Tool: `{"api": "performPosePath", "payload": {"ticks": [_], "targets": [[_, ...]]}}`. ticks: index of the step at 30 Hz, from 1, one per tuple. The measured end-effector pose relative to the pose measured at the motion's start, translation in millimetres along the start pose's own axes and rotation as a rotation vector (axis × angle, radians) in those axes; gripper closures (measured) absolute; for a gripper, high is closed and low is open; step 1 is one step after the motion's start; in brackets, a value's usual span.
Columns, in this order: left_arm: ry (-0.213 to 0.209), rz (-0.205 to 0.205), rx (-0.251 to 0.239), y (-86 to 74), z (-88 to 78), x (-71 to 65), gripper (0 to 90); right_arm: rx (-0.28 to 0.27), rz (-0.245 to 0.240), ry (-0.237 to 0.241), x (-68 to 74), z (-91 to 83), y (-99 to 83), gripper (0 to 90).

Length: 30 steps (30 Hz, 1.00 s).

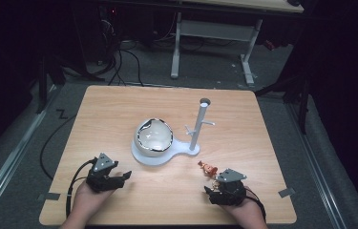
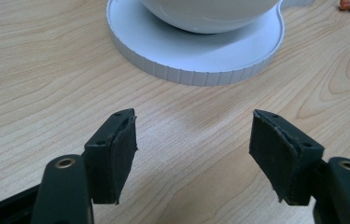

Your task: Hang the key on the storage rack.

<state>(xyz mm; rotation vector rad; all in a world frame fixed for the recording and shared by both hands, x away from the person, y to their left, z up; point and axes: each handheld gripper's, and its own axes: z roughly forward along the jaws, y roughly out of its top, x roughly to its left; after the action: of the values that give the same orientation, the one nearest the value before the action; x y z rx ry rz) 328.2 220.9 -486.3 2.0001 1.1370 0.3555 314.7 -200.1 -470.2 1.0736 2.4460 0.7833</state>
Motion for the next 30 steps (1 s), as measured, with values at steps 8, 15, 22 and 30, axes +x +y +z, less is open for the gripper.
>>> {"api": "performPosePath", "payload": {"ticks": [8, 15, 22, 30], "targets": [[-0.015, 0.000, 0.003, 3.0, 3.0, -1.4, 33.5, -0.043, 0.091, 0.002, -30.3, -24.0, -9.2, 43.9], [-0.026, 0.014, -0.003, 6.4, 3.9, -2.8, 34.6, 0.062, 0.040, 0.029, -39.7, -27.2, -17.1, 48.4], [-0.045, 0.026, -0.002, 8.2, 6.0, -2.1, 35.6, 0.201, -0.007, 0.105, -41.4, -16.4, -12.2, 49.0], [-0.070, 0.048, 0.007, 10.9, 8.6, -9.0, 36.1, 0.417, -0.050, 0.141, -45.5, -6.8, 13.6, 51.5]]}}
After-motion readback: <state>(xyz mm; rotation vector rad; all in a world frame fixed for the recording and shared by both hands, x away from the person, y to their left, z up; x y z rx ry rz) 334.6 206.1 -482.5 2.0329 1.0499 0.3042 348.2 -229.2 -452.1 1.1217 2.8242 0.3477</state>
